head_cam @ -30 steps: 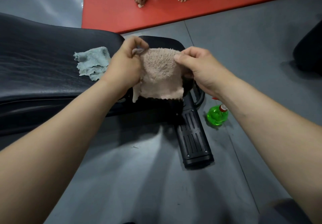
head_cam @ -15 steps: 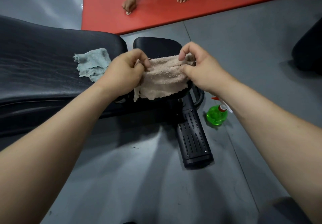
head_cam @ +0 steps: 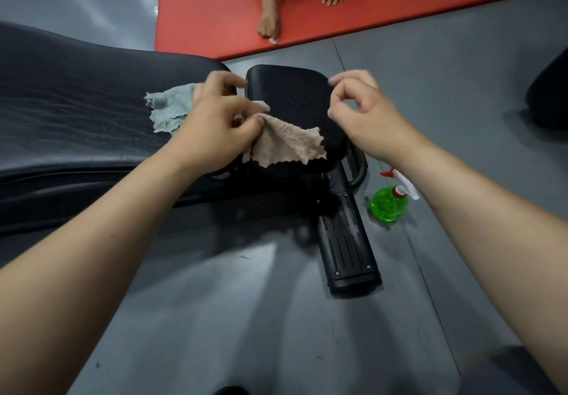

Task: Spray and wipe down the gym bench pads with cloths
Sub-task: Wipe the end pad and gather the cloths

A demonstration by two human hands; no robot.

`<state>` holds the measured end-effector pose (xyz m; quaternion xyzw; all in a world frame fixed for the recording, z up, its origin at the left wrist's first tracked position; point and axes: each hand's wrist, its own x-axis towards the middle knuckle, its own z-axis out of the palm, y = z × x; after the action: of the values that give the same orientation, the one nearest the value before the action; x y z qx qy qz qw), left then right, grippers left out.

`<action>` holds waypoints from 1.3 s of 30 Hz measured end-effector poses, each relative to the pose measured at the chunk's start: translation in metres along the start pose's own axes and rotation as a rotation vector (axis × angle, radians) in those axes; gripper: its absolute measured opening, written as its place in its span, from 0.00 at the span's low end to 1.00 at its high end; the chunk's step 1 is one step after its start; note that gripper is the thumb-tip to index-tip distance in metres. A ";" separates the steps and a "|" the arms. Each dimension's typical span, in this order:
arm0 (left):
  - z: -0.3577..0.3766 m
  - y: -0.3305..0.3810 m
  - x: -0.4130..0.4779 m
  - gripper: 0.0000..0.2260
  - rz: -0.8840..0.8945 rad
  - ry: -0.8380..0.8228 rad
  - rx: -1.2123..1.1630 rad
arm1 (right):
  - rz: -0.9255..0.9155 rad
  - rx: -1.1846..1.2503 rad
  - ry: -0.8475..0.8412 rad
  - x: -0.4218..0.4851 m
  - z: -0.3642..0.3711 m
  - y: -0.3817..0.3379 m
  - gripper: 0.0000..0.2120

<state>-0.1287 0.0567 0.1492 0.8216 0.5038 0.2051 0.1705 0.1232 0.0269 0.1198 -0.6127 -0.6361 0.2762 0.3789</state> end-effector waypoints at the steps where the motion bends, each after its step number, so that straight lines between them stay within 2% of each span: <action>1: -0.002 0.002 -0.001 0.09 0.019 0.000 -0.023 | 0.002 0.034 -0.041 -0.001 0.000 -0.002 0.03; 3: -0.002 0.006 -0.001 0.08 0.053 -0.006 -0.100 | 0.001 0.009 -0.184 -0.005 0.007 -0.001 0.12; 4: -0.001 0.010 -0.001 0.07 0.050 -0.017 -0.142 | -0.005 -0.027 -0.245 -0.007 0.012 0.001 0.15; 5: -0.001 0.015 -0.002 0.06 0.034 -0.026 -0.171 | -0.017 -0.049 -0.270 -0.007 0.018 0.003 0.12; 8: 0.003 0.018 -0.001 0.05 -0.006 -0.005 -0.189 | 0.004 0.032 -0.208 -0.002 0.021 0.002 0.02; 11: 0.003 0.012 0.000 0.04 -0.033 0.027 -0.159 | 0.088 0.218 -0.123 0.001 0.015 -0.007 0.05; 13: 0.003 0.008 0.002 0.05 -0.070 0.027 -0.135 | 0.143 0.234 -0.115 0.002 0.016 -0.007 0.07; 17: 0.009 0.008 0.010 0.11 -0.123 0.050 -0.060 | 0.192 -0.009 -0.061 0.003 0.028 0.005 0.02; 19: 0.014 0.004 0.016 0.13 -0.052 0.016 0.069 | 0.166 -0.325 -0.078 0.001 0.033 0.011 0.07; 21: 0.019 -0.002 0.018 0.11 0.008 -0.035 0.194 | 0.088 -0.475 -0.054 -0.001 0.037 0.011 0.11; 23: 0.021 -0.007 0.015 0.09 0.037 -0.060 0.261 | -0.027 -0.362 -0.052 -0.001 0.041 0.006 0.11; 25: 0.022 -0.011 0.011 0.08 0.072 -0.045 0.286 | -0.096 -0.245 -0.160 -0.001 0.047 0.002 0.14; 27: 0.022 -0.016 0.009 0.10 0.097 -0.004 0.290 | -0.140 -0.262 -0.258 -0.002 0.055 0.003 0.19; 30: 0.023 -0.024 0.007 0.09 0.094 0.051 0.307 | -0.196 -0.368 -0.283 0.003 0.067 0.006 0.19; 33: 0.027 -0.028 0.003 0.09 0.125 0.061 0.343 | -0.150 -0.351 -0.271 0.015 0.075 0.007 0.18; 36: 0.032 -0.035 0.000 0.12 0.196 0.081 0.379 | -0.092 -0.326 -0.249 0.028 0.080 0.007 0.17; 39: 0.036 -0.038 0.000 0.11 0.169 0.140 0.353 | -0.073 -0.340 -0.250 0.046 0.085 0.006 0.18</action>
<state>-0.1389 0.0704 0.0998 0.8618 0.4720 0.1838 -0.0295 0.0584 0.0823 0.0743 -0.6054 -0.7373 0.2250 0.1978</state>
